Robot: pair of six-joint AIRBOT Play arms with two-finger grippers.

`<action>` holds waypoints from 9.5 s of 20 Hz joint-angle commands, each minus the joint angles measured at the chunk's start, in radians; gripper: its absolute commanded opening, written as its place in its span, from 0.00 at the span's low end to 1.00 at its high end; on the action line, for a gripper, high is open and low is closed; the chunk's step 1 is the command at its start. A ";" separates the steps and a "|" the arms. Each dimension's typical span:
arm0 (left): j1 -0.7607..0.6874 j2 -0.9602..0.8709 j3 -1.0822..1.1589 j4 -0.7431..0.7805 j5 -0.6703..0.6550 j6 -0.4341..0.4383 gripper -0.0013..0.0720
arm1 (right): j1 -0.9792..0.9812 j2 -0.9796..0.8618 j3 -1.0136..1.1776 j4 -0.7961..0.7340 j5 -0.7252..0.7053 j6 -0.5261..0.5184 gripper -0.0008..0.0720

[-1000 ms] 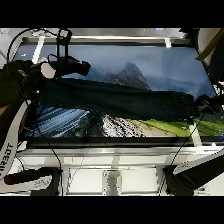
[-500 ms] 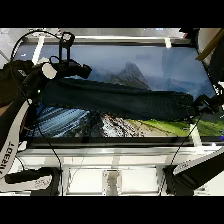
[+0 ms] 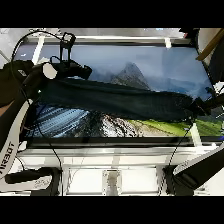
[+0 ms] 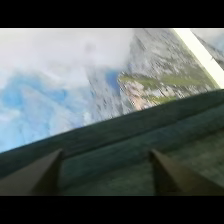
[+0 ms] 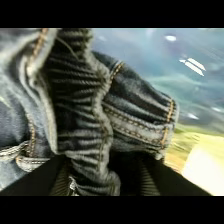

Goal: Fold the clothes and pants, and hang the long-sleeved shirts on hangers.

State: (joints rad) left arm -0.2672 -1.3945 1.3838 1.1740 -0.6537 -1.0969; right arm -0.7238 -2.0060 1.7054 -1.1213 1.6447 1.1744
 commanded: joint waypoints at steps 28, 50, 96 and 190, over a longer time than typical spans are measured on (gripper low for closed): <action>0.207 0.051 0.000 -0.195 -0.144 -0.159 0.04 | 1.085 0.076 0.286 0.301 -0.513 0.188 0.05; 0.130 0.014 0.000 -0.153 -0.188 -0.084 0.84 | 0.528 0.288 -0.064 0.187 -0.095 0.243 0.98; 0.163 0.026 0.000 -0.059 -0.237 -0.159 0.94 | 0.669 0.098 -0.247 0.369 -0.398 -0.014 0.95; 0.300 0.294 -0.001 0.293 -0.552 -0.235 0.04 | 0.267 0.205 0.291 -0.232 -0.233 0.466 0.06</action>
State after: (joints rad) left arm 0.0319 -1.1000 1.3830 1.4662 -1.2057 -1.3323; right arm -0.2996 -1.8847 2.0083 -1.0992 1.3289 1.5723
